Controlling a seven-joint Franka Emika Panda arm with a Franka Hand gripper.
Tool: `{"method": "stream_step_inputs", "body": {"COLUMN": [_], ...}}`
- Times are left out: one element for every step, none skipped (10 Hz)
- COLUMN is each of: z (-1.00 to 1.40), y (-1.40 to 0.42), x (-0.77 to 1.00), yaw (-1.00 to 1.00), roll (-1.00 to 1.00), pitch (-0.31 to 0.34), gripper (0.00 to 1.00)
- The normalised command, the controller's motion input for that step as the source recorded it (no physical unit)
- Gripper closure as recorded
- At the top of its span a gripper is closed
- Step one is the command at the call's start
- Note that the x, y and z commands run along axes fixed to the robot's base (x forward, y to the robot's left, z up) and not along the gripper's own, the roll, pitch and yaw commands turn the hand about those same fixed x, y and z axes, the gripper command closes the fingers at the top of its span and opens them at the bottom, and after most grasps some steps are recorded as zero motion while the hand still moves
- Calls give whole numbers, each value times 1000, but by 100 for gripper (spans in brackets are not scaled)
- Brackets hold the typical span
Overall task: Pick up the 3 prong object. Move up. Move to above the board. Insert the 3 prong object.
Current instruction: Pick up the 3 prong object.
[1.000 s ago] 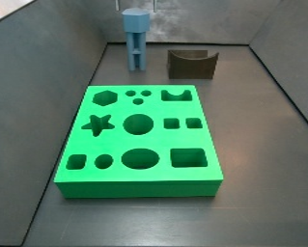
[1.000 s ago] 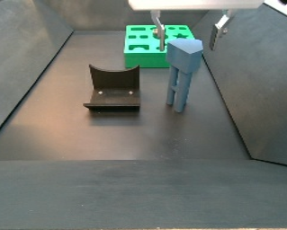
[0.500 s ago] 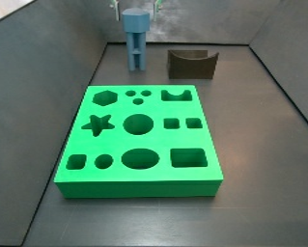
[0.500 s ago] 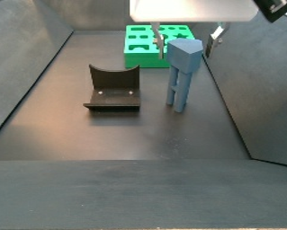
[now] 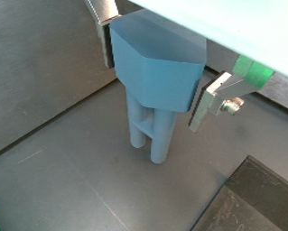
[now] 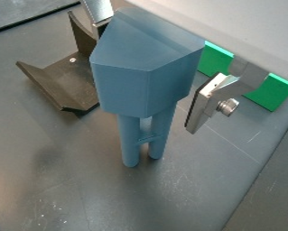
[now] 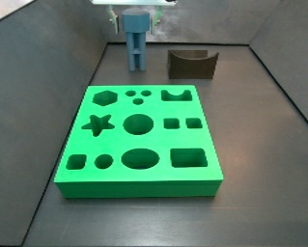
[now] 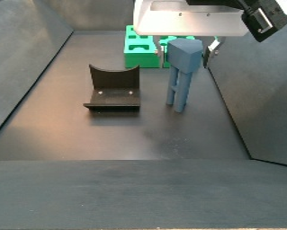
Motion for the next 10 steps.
{"method": "stream_step_inputs", "body": {"z": [0,0,0,0,0,0,0,0,0,0], "y": [0,0,0,0,0,0,0,0,0,0], "x": [0,0,0,0,0,0,0,0,0,0], "yaw": [0,0,0,0,0,0,0,0,0,0], "roll": [0,0,0,0,0,0,0,0,0,0], "pitch": [0,0,0,0,0,0,0,0,0,0], "gripper": [100,100,100,100,100,100,100,100,100,100]}}
